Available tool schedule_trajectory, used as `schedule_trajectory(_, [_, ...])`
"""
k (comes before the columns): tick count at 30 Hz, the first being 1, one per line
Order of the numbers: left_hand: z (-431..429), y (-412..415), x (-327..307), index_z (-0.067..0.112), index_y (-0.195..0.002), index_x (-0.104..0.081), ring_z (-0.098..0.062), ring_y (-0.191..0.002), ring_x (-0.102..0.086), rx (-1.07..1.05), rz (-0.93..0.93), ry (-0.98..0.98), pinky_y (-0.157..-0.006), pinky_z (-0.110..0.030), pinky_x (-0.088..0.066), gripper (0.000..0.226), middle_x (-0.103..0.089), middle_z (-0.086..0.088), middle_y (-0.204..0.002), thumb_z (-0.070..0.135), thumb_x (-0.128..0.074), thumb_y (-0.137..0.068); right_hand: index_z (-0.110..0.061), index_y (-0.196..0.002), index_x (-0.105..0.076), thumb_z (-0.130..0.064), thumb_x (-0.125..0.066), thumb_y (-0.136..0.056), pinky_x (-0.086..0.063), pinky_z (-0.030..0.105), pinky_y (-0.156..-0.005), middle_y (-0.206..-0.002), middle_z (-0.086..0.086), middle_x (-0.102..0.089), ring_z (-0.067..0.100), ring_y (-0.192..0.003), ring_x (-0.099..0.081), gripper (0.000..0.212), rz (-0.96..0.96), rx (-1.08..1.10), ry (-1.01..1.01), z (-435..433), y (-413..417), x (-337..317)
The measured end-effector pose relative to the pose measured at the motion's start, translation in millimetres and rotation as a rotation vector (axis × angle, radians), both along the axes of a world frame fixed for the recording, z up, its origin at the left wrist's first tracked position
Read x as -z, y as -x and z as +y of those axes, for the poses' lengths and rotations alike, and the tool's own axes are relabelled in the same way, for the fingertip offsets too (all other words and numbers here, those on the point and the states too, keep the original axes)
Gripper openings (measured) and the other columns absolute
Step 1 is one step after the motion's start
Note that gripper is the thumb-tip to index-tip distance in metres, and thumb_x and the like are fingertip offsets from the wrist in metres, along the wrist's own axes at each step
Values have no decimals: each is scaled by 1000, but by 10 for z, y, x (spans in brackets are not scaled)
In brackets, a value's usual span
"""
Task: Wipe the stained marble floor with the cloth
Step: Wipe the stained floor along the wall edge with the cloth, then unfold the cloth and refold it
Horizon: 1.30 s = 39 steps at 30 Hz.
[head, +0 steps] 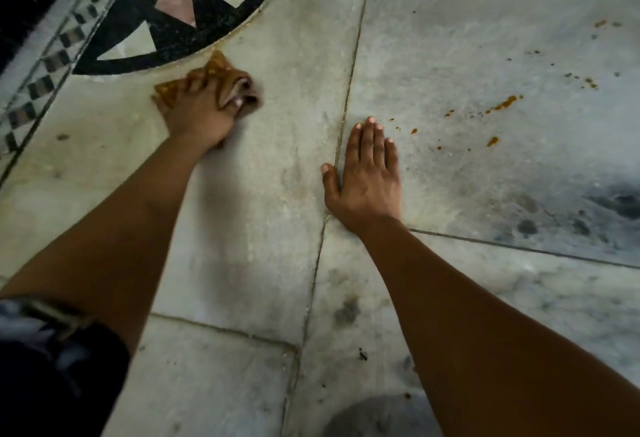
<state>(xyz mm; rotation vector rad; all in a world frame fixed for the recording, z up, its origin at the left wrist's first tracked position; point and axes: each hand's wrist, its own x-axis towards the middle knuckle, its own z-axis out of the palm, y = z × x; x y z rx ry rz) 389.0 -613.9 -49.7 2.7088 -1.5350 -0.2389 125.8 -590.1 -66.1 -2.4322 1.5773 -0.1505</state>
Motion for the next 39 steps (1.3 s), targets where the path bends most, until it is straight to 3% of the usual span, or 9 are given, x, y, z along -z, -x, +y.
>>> schedule_trajectory(8, [895, 858, -41, 32, -145, -31, -23, -144, -17, 227, 5, 82, -114, -54, -11, 53, -23, 2, -156, 46, -42, -94, 0, -148, 2, -47, -22, -96, 6, 39, -118, -156, 19, 5, 27, -145, 7, 74, 69, -8, -40, 8, -7, -59])
schedule_trajectory(12, [1269, 1026, -271, 33, -145, -31, -23, -136, -35, 308, 53, 56, -109, -50, -29, 62, -36, 2, -151, 57, -38, -87, 0, -147, 8, -49, -23, -97, 7, 37, -116, -156, 19, 13, 27, -144, 11, 76, 154, -41, -215, -88, 0, -224])
schedule_trajectory(15, [1509, 1221, -548, 33, -144, -31, -28, -124, -48, 298, 115, -36, -96, -37, -40, 53, -46, -3, -143, 41, -45, -94, -1, -148, 4, -48, -23, -99, 3, 36, -116, -156, 17, 11, 26, -145, 8, 73, 105, -38, -352, 135, 195, -461])
schedule_trajectory(18, [1745, 1366, -786, 24, -129, -48, -31, -105, -57, 161, 415, -2, -80, -33, -42, 35, -61, -8, -122, 36, -44, -97, -7, -150, -3, -44, -24, -100, 3, 35, -115, -158, 11, 6, 21, -145, 6, 66, -56, -11, -330, 580, 514, -555])
schedule_trajectory(24, [2072, 1910, -1311, 14, -121, -58, -27, -99, -62, -346, 1211, 295, -92, -36, -49, 32, -66, -10, -112, 31, -52, -94, -17, -150, -16, -38, -41, -98, -22, 35, -112, -153, 8, -26, 26, -140, -27, 61, -508, 202, -440, 1135, 1160, -1077])
schedule_trajectory(27, [1981, 2235, -1718, 9, -119, -61, -27, -96, -65, -415, 1406, 293, -91, -39, -50, 38, -68, -11, -107, 35, -53, -93, -19, -150, -17, -39, -44, -96, -28, 35, -108, -149, 10, -36, 28, -135, -35, 63, -337, 104, -463, 1173, 1498, -1539])
schedule_trajectory(32, [1854, 2786, -2449, 7, -117, -62, -29, -97, -64, -359, 1480, 312, -91, -42, -51, 41, -67, -13, -109, 38, -56, -91, -16, -147, -27, -40, -48, -95, -34, 31, -100, -143, 11, -44, 27, -127, -44, 61, -216, 44, -465, 1273, 1997, -2359])
schedule_trajectory(36, [1857, 3171, -2948, 8, -121, -59, -31, -100, -63, -271, 1402, 277, -88, -43, -52, 42, -66, -13, -113, 36, -57, -91, -15, -139, -41, -37, -49, -95, -37, 34, -100, -135, 9, -51, 28, -123, -47, 50, -439, 171, -395, 1324, 2369, -2777])
schedule_trajectory(39, [1842, 3431, -3149, 7, -123, -57, -32, -103, -62, -229, 1346, 255, -85, -43, -52, 43, -65, -14, -116, 34, -59, -91, -14, -126, -55, -32, -52, -93, -46, 30, -90, -129, 12, -57, 28, -116, -53, 37, -792, 291, -392, 1372, 2537, -2889])
